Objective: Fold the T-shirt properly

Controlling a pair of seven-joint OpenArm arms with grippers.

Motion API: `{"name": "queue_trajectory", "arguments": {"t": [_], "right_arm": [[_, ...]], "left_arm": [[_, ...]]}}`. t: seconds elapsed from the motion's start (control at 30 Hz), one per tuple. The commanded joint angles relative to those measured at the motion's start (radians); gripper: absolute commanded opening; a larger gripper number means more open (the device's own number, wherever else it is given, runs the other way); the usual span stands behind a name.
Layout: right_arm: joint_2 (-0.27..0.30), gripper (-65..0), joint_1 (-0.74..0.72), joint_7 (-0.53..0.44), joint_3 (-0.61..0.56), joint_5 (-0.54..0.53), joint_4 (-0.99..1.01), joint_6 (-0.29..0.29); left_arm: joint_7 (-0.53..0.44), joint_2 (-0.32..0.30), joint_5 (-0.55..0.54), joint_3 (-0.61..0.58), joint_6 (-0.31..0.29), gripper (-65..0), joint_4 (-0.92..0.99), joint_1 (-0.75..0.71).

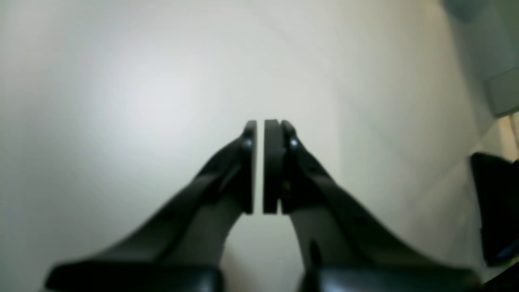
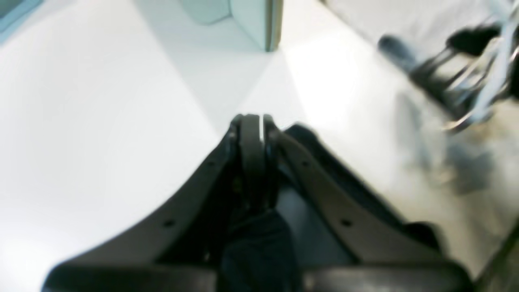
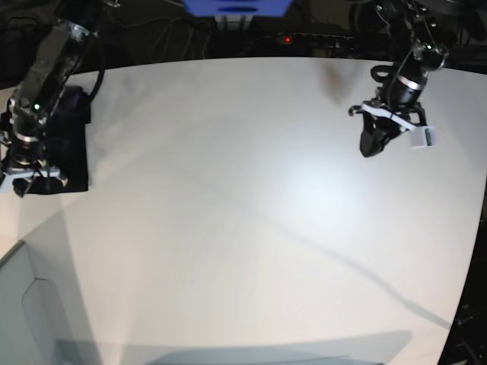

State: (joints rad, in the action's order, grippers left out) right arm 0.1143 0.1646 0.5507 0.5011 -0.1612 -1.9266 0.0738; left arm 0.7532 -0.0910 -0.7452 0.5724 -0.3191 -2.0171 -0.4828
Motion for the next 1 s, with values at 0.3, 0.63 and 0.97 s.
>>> {"name": "queue_trajectory", "arguments": {"t": [0.3,0.63,0.97], "right_arm": [[0.014,-65.0,0.246,-0.183,0.049,0.001,-0.092,-0.006],[0.011,-65.0,0.52,-0.39,0.161,0.001,-0.047,-0.006],[-0.086,-65.0,0.682,-0.467,0.193,0.005,0.164,-0.228]], "left_arm": [[-0.071,-0.006,0.02,0.171,-0.004,-61.9,-0.012,-0.024],[-0.568,0.079,0.5,0.228,-0.001,-61.9,-0.011,-0.175],[-0.705,0.173,0.634,0.226,0.001,-62.1,0.155,-0.325]]}}
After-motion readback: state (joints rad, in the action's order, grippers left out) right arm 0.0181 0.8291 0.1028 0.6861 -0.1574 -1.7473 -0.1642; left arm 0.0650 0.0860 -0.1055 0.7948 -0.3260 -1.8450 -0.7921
